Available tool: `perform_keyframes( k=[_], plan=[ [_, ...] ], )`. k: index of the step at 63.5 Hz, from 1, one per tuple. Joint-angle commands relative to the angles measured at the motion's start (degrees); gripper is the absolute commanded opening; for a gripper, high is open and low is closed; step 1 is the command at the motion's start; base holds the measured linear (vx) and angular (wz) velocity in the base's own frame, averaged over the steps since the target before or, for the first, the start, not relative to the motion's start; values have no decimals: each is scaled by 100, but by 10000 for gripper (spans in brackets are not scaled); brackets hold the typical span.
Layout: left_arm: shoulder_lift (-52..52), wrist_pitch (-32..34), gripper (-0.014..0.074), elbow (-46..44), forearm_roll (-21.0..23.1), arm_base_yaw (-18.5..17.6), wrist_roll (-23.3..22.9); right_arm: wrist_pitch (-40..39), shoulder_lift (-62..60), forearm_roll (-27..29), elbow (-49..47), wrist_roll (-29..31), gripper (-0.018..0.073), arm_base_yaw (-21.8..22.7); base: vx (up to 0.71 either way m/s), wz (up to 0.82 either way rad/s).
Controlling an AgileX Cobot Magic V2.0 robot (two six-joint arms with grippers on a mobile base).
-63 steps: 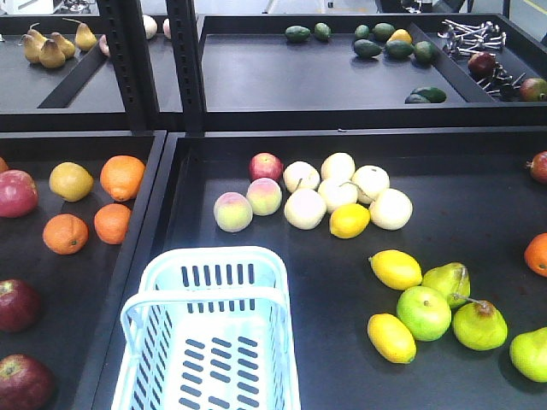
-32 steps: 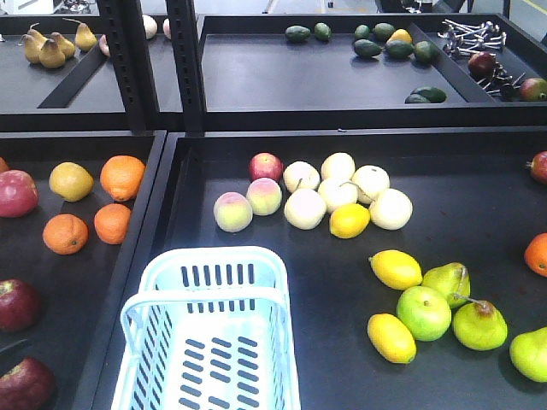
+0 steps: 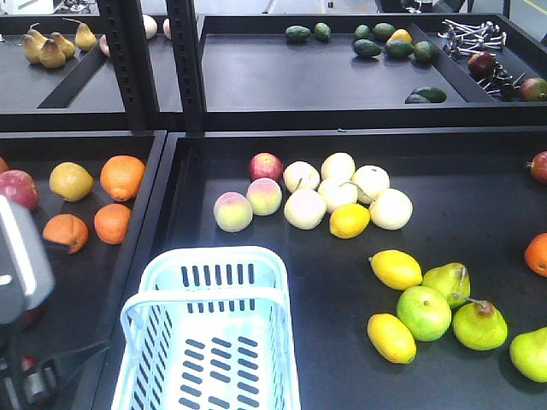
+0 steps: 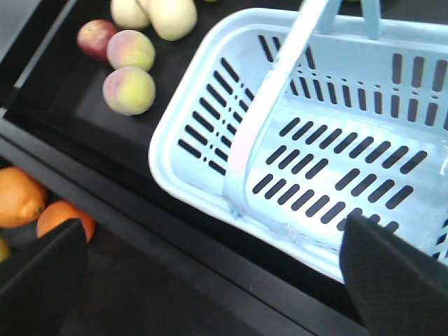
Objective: Pick three apples into basket with both arms
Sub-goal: 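Reach the left gripper down to the light-blue basket handle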
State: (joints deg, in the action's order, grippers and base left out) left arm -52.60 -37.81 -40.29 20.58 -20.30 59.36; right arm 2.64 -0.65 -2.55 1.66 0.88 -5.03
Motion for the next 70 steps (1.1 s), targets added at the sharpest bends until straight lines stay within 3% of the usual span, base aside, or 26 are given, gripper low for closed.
perform_keyframes(
  k=[1, 9, 14, 22, 33, 44, 54, 70],
  plan=[
    [-282, 424, 695, -397, 25, -248, -122, -444, -77, -23, 76, 61, -9, 38, 0, 0],
    [-782, 423, 689, -732, -346, -639, -180, -444, -77, -23, 76, 61, -9, 38, 0, 0],
    [-1131, 423, 682, -928, -718, -931, -464, -444, -77, -23, 76, 61, -9, 38, 0, 0],
    [-1651, 430, 680, -1136, -1740, -1463, -1066, -444, -77, -23, 76, 61, -9, 38, 0, 0],
    [-2395, 423, 676, -1465, -3270, -2008, -2330, -444, -77, -23, 76, 61, -9, 38, 0, 0],
    [-2942, 429, 641, -1660, -4370, -2267, -3199, -444, -77, -23, 76, 61, -9, 38, 0, 0],
    [-3268, 469, 573, -1721, -4803, -2267, -3590, -444, -77, -23, 76, 61, -9, 38, 0, 0],
    [-3356, 557, 376, -1721, -4882, -2267, -3692, -444, -77, -23, 76, 61, -9, 38, 0, 0]
  ],
)
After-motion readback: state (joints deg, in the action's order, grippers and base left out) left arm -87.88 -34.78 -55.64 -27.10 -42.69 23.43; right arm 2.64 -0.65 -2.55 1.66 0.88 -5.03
